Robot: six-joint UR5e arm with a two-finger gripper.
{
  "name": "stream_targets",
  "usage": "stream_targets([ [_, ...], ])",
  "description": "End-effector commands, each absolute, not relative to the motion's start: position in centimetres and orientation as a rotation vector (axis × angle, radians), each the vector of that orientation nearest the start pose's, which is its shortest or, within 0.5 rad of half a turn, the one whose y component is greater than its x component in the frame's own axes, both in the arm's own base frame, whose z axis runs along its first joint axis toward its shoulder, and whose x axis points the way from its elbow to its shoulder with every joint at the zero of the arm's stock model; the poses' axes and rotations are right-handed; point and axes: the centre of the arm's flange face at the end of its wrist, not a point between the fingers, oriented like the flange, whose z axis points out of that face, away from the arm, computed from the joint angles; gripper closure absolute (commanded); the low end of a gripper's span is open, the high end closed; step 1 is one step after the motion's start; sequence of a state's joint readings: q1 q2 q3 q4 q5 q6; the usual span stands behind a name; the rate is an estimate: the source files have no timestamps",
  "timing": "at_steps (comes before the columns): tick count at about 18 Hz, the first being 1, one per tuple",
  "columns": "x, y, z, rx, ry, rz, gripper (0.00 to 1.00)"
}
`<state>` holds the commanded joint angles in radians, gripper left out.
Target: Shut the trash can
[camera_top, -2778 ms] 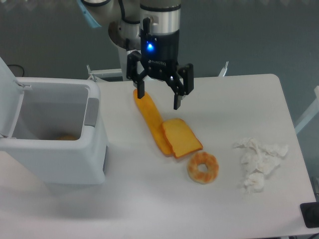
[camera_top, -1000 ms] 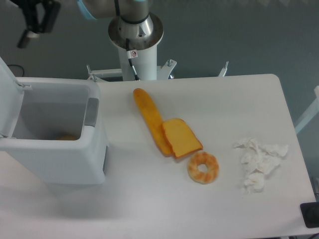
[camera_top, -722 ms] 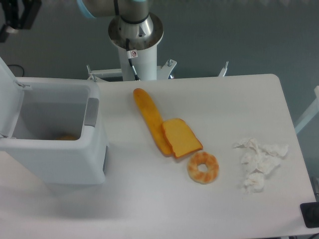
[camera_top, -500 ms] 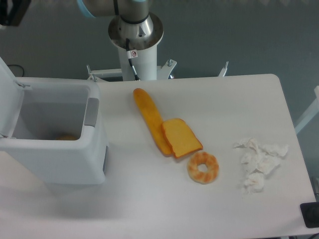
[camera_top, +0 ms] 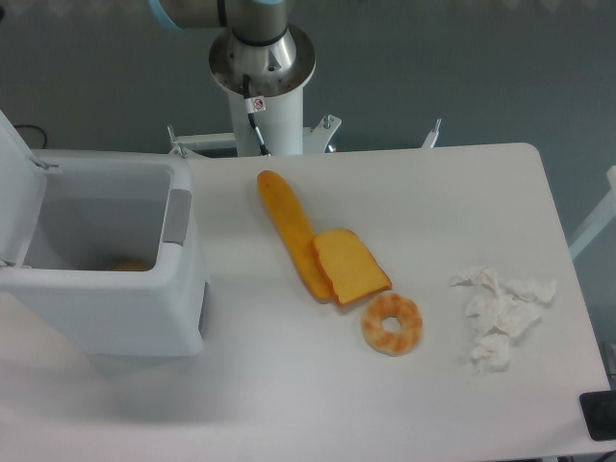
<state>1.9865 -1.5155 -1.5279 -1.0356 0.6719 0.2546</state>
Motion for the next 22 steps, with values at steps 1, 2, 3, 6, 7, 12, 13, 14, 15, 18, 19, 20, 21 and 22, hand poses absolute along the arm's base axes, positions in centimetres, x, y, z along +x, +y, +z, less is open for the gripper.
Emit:
stream_targets([
  [1,0.0,53.2,63.3,-2.177,0.181,-0.752,0.00],
  [2,0.4,53.6,63.2,-2.175,0.195,-0.753,0.00],
  [3,0.7,53.8,63.2,-2.176,0.199,-0.758,0.00],
  [6,1.4,54.0,63.0,-2.183,0.203,-0.775,0.00],
  [7,1.4,54.1,62.9,-2.184,0.204,-0.777,0.00],
  [12,2.1,55.0,61.3,-2.207,0.207,-0.807,0.00],
  [13,2.1,55.4,61.0,-2.212,0.208,-0.813,0.00],
  [14,2.2,55.4,60.9,-2.213,0.210,-0.814,0.00],
  [15,2.2,55.4,60.9,-2.213,0.210,-0.814,0.00],
  [18,2.4,55.5,60.8,-2.217,0.210,-0.815,0.00],
  [19,2.4,55.4,60.8,-2.218,0.210,-0.814,0.00],
  [20,2.4,55.5,60.7,-2.221,0.206,-0.815,0.00],
  [21,2.4,55.5,60.6,-2.224,0.204,-0.815,0.00],
  [22,2.3,55.5,60.4,-2.230,0.200,-0.817,0.00],
])
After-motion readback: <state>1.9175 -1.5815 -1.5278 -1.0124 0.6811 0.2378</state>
